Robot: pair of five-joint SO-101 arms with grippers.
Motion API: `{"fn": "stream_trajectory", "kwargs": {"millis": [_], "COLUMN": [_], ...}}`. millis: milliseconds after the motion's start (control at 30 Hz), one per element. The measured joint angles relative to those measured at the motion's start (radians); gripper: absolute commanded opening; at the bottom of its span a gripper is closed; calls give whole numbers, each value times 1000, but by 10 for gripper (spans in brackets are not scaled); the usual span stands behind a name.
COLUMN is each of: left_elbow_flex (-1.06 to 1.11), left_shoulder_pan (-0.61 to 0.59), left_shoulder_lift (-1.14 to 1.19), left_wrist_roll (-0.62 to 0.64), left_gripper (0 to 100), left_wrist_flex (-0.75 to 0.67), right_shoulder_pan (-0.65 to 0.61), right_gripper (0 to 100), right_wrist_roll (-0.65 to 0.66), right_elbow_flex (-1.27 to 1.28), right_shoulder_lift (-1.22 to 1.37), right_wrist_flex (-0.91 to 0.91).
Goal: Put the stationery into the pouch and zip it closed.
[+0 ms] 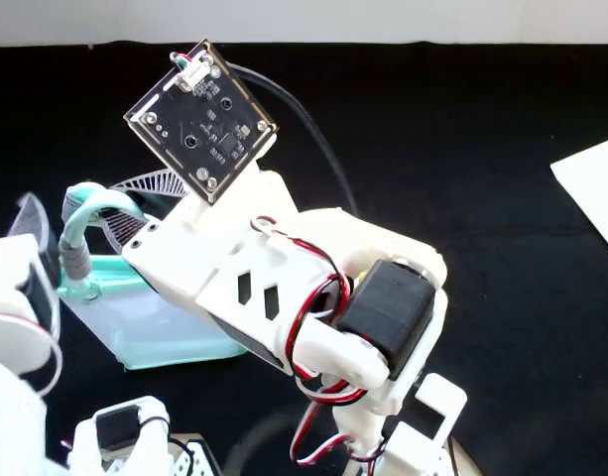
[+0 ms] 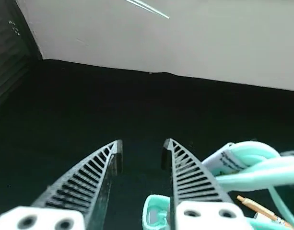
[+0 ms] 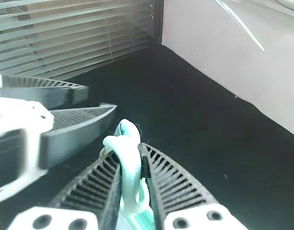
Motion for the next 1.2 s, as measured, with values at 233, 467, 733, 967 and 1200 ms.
{"fn": "stream_trajectory", "kwargs": {"millis": [233, 467, 733, 967, 1200], "left_elbow_flex": [-176, -172, 28, 120, 121], "left_shoulder_pan": [-57, -158, -160, -153, -95], "left_shoulder_lift": [117, 133, 26, -46, -43], "left_wrist_roll": [-150, -198, -198, -198, -198], "left_gripper": [154, 154, 155, 154, 154], "left_wrist_flex": [104, 110, 110, 110, 110], "right_shoulder_pan": [0, 0, 0, -31, -35], "right_gripper": [6, 6, 6, 6, 6], "right_wrist_roll": [0, 0, 0, 0, 0], "right_elbow_flex": [0, 0, 0, 0, 0], "right_shoulder_lift": [0, 0, 0, 0, 0], "right_wrist_flex": [0, 8, 14, 14, 14]}}
